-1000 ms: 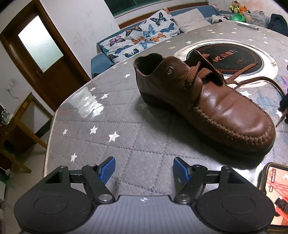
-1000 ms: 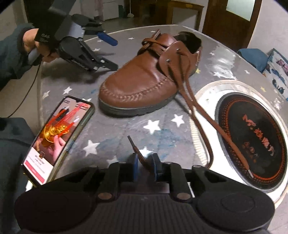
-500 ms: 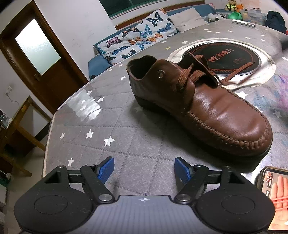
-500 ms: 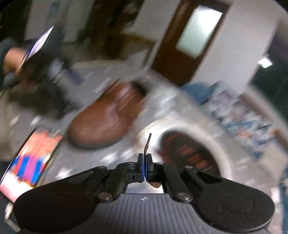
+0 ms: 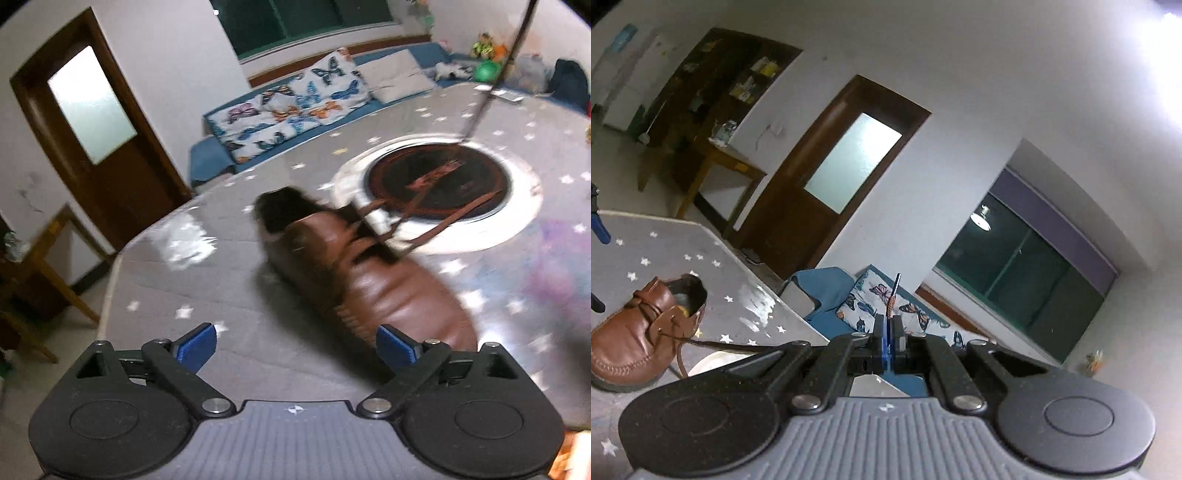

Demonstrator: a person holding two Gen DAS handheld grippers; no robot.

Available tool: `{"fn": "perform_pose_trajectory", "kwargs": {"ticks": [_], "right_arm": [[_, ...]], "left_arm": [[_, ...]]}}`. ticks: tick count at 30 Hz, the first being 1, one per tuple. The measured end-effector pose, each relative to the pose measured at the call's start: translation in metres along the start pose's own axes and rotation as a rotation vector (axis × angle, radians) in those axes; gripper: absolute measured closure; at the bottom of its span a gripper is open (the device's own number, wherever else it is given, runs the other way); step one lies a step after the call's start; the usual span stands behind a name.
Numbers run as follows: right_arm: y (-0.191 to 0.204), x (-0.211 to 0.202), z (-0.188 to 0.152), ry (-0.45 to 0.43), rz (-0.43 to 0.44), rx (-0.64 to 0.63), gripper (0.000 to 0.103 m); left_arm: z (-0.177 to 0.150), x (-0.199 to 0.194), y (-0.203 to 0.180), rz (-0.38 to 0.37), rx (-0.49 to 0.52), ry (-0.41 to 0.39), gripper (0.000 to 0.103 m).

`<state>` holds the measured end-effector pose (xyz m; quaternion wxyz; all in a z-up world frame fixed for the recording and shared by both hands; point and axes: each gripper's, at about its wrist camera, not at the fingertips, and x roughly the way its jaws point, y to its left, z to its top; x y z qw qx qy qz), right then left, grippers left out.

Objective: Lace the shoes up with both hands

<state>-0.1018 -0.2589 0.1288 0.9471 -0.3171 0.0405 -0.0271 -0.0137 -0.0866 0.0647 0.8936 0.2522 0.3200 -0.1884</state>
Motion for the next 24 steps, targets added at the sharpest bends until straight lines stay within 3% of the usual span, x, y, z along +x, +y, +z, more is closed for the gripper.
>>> {"fn": "perform_pose_trajectory", "kwargs": {"ticks": [8,24], "right_arm": [[0.005,-0.003,0.005,-0.058,0.002,-0.02,0.102],[-0.005,-0.005,-0.002,-0.081,-0.001,-0.001,0.102]], "left_arm": [[0.017,0.013,-0.029,0.042,0.002,0.049,0.0],[0.038,0.038,-0.054,0.108,-0.019,0.103,0.0]]}}
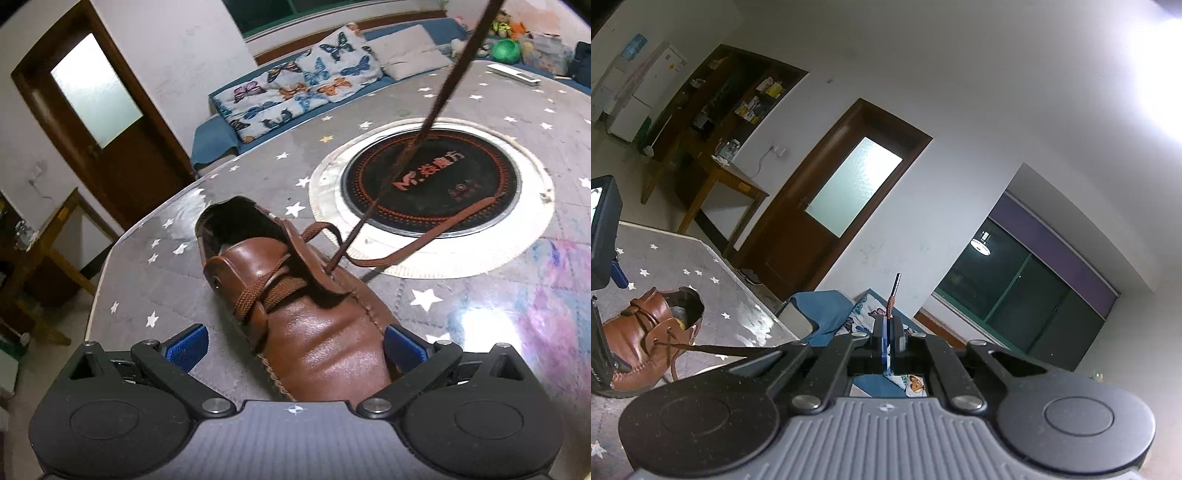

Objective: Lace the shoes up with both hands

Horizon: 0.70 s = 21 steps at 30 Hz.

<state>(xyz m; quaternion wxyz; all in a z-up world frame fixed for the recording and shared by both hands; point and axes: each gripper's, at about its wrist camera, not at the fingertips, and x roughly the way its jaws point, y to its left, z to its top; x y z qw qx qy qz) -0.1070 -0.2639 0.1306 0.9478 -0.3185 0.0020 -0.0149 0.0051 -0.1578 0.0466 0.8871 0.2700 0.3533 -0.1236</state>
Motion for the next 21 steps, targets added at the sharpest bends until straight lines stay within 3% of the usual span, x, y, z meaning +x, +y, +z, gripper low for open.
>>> {"fn": "perform_pose_trajectory", "kwargs": {"ticks": [21], "right_arm": [[-0.008,0.004,-0.008,-0.018,-0.012,0.012,0.102]], "left_arm": [[0.011,0.011,-0.022,0.036,-0.002,0.042,0.0]]}}
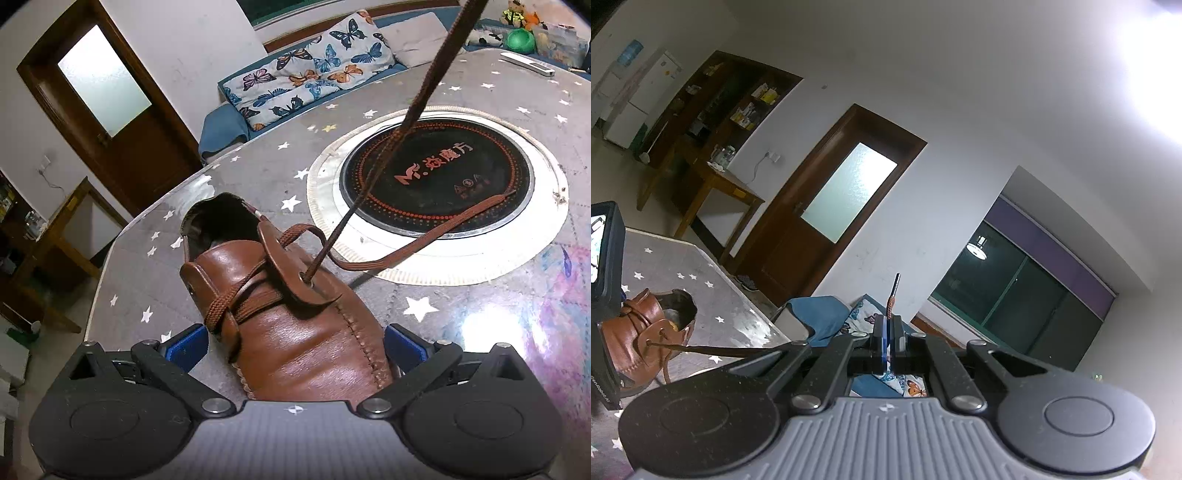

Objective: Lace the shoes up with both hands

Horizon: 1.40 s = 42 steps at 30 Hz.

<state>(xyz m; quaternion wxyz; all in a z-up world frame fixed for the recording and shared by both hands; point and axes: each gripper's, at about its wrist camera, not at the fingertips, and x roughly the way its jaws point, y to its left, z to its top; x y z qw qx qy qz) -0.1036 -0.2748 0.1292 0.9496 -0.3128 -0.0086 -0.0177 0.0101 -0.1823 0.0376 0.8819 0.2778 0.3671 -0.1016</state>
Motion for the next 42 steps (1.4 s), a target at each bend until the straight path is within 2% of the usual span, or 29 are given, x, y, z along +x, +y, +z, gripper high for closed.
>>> {"fn": "perform_pose_trajectory", "kwargs": {"ticks": [12,17,27,37,42], "right_arm": [[-0.003,0.003,-0.004,0.004,-0.01,-0.009,0.102],[-0.002,0.003,-0.003,-0.005,-0.011,-0.009,0.102],[0.002,0.006,0.0,-0.016,-0.008,-0.008,0.102],[0.004,0.01,0.004,-0.019,-0.004,-0.008,0.102],[0.009,0.013,0.007,-0.018,0.039,-0.007,0.102]], "left_arm": [[0.001,0.003,-0.001,0.005,-0.013,0.005,0.0],[-0.001,0.005,0.003,-0.014,-0.025,0.003,0.0],[-0.007,0.003,0.01,-0.049,0.043,-0.024,0.0],[-0.007,0.006,0.017,-0.083,0.027,-0.009,0.0],[-0.009,0.002,0.021,-0.112,0.012,-0.018,0.0]]}}
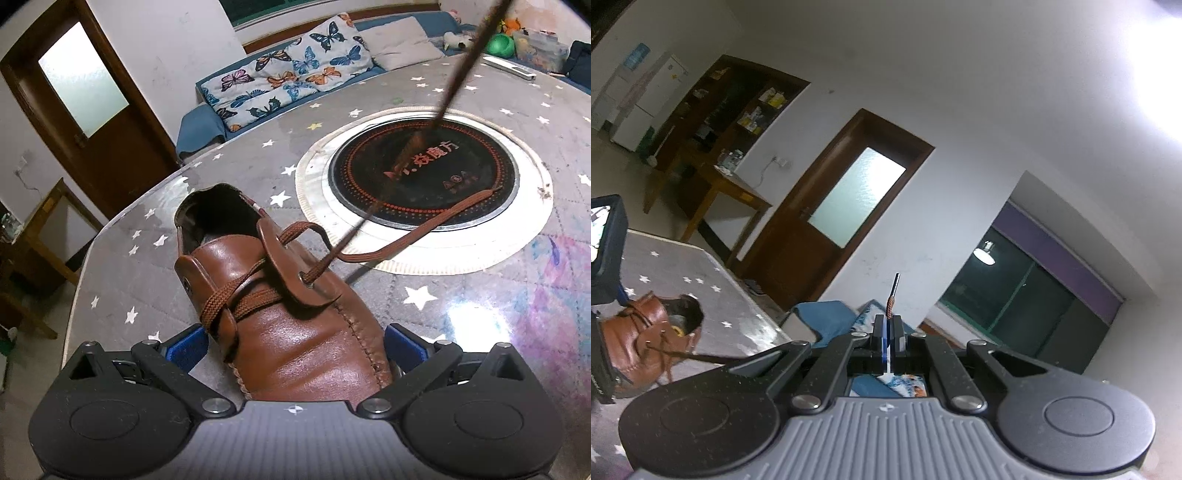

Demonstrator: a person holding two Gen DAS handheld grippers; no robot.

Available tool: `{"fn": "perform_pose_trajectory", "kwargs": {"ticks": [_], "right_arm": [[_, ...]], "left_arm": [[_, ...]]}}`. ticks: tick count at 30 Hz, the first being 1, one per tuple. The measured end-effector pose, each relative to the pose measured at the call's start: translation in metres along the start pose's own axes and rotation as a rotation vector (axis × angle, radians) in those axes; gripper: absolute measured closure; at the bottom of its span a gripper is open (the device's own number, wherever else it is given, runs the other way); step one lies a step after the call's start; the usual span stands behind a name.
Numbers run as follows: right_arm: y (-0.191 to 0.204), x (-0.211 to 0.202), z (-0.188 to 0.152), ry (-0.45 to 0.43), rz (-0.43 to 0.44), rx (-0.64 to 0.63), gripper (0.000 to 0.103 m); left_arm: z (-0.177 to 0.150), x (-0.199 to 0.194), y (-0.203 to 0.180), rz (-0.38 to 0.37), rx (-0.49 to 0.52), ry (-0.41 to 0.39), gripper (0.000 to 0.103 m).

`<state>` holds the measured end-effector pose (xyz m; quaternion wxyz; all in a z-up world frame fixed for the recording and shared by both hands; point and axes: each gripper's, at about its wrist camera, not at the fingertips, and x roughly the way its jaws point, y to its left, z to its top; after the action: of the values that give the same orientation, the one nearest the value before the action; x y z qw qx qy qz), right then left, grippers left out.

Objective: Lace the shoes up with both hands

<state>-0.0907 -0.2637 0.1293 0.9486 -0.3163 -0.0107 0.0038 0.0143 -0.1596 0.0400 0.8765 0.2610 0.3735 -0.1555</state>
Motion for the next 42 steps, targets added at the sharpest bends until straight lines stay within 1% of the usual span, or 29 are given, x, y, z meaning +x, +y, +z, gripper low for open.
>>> {"fn": "perform_pose_trajectory", "kwargs": {"ticks": [6,11,12,14,15,17,18,20,23,27,31,33,35,37,40,42], "right_arm": [[0.02,0.008,0.002,0.008,0.098,-0.011,0.102],[0.044,0.016,0.003,0.017,0.2,-0.034,0.102],[0.05,0.017,0.002,0.019,0.224,-0.037,0.102],[0.063,0.02,0.0,0.02,0.27,-0.054,0.102],[0.07,0.021,0.0,0.02,0.292,-0.065,0.102],[0.081,0.023,-0.001,0.021,0.329,-0.087,0.102],[0.086,0.025,-0.002,0.022,0.343,-0.098,0.102],[0.096,0.028,-0.005,0.026,0.372,-0.127,0.102],[0.109,0.033,-0.009,0.029,0.405,-0.174,0.102],[0.12,0.039,-0.013,0.025,0.441,-0.234,0.102],[0.13,0.049,-0.017,0.017,0.48,-0.292,0.102],[0.135,0.055,-0.019,0.012,0.497,-0.312,0.102],[0.14,0.061,-0.02,0.007,0.512,-0.33,0.102],[0.147,0.068,-0.022,-0.004,0.53,-0.355,0.102],[0.153,0.074,-0.024,-0.017,0.555,-0.382,0.102],[0.157,0.078,-0.024,-0.026,0.572,-0.398,0.102]], "left_arm": [[-0.011,-0.013,0.017,-0.067,-0.03,-0.026,0.0],[-0.02,-0.03,0.049,-0.125,-0.128,-0.07,0.002],[-0.022,-0.033,0.056,-0.13,-0.157,-0.084,0.004],[-0.023,-0.036,0.071,-0.142,-0.224,-0.105,0.017],[-0.023,-0.037,0.078,-0.149,-0.262,-0.111,0.02],[-0.022,-0.038,0.09,-0.163,-0.34,-0.126,0.03],[-0.021,-0.039,0.093,-0.17,-0.369,-0.135,0.033],[-0.018,-0.04,0.097,-0.188,-0.409,-0.154,0.043],[-0.013,-0.038,0.098,-0.181,-0.46,-0.171,0.051],[-0.009,-0.033,0.096,-0.155,-0.52,-0.176,0.054],[-0.006,-0.03,0.094,-0.125,-0.562,-0.17,0.055],[-0.004,-0.029,0.087,-0.083,-0.557,-0.162,0.056],[-0.003,-0.027,0.082,-0.055,-0.55,-0.154,0.067],[-0.006,-0.024,0.083,-0.068,-0.568,-0.149,0.073],[-0.01,-0.024,0.089,-0.095,-0.584,-0.152,0.075],[-0.014,-0.025,0.096,-0.131,-0.599,-0.153,0.075]]}}
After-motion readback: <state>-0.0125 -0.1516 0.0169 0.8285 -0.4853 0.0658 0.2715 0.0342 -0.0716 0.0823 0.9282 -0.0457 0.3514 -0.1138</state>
